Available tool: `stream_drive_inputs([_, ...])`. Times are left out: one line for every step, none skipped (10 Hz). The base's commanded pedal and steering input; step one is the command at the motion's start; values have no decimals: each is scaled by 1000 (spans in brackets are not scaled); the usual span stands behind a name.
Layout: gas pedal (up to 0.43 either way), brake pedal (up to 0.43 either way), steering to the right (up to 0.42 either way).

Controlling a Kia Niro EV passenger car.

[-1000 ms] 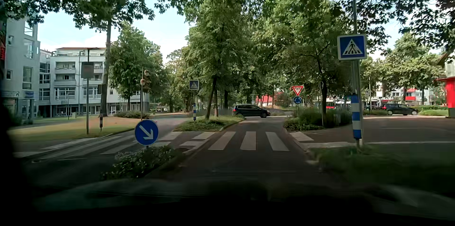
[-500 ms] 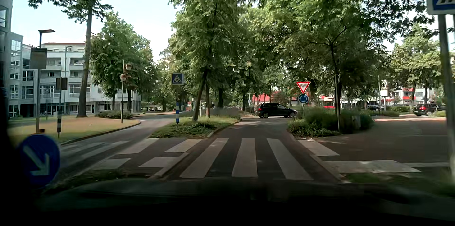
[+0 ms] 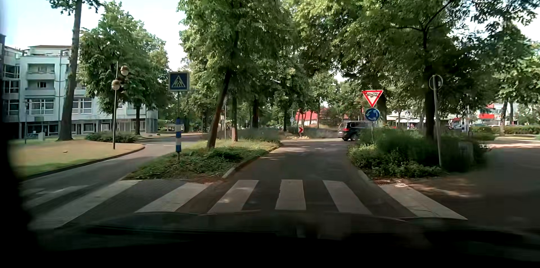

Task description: Follow the waypoints while adhering to traffic rules and regulations

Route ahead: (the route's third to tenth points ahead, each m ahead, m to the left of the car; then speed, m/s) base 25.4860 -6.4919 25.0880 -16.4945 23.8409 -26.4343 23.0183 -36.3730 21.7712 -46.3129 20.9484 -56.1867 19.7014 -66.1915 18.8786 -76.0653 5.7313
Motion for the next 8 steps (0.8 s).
stream_drive_inputs([130,6,26])
stream_drive_inputs([118,6,26])
stream_drive_inputs([98,6,27])
stream_drive_inputs([98,6,28])
stream_drive_inputs([87,6,29])
stream_drive_inputs([67,6,30])
stream_drive_inputs([67,6,30])
stream_drive_inputs([67,6,32])
